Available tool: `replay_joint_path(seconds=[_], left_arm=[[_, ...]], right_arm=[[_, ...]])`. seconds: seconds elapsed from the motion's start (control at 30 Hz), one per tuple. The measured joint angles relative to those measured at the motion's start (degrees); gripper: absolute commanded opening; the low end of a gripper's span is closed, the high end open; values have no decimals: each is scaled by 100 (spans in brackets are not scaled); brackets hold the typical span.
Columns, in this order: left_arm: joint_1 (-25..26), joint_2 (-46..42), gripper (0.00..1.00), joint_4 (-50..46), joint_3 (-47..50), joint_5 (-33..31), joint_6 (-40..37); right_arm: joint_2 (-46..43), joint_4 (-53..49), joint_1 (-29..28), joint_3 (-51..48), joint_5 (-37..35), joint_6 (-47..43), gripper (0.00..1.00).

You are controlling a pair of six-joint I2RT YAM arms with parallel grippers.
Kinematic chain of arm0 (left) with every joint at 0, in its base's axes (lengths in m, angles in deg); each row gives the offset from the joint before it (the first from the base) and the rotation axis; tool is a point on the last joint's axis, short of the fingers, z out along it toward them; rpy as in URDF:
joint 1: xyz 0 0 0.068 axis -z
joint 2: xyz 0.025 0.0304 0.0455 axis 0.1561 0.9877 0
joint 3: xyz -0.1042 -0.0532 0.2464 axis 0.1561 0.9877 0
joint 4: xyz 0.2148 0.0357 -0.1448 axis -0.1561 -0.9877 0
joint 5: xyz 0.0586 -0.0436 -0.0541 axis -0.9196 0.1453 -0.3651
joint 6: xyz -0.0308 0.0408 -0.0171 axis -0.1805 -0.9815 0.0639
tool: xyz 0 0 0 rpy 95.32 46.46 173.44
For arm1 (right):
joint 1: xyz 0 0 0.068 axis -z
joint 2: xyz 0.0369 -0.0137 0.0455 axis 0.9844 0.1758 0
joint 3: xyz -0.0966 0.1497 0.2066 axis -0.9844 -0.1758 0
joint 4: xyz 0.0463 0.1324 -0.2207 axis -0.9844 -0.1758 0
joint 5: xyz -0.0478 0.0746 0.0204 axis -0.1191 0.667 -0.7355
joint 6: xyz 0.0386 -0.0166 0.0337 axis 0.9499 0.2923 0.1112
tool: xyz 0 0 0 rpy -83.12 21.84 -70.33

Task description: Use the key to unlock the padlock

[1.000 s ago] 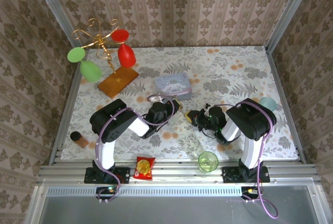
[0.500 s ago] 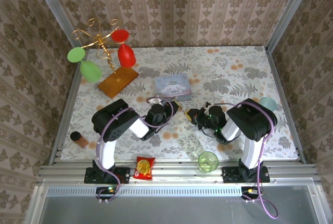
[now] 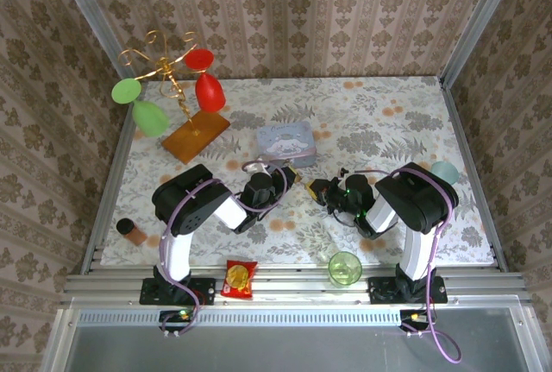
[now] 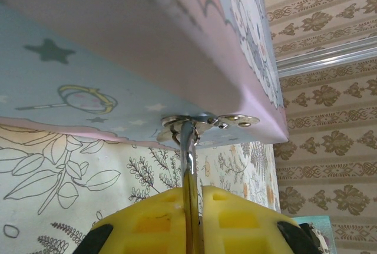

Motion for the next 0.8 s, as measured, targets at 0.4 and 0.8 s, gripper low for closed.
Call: replay_joint_path(seconds=[0.4, 0.8], left_arm=[[0, 2, 0, 0, 0, 22, 39], [26, 2, 0, 0, 0, 37, 37]], right_arm=[[-4, 7, -72, -125, -111, -4, 0], [-13, 7, -72, -87, -131, -20, 0]])
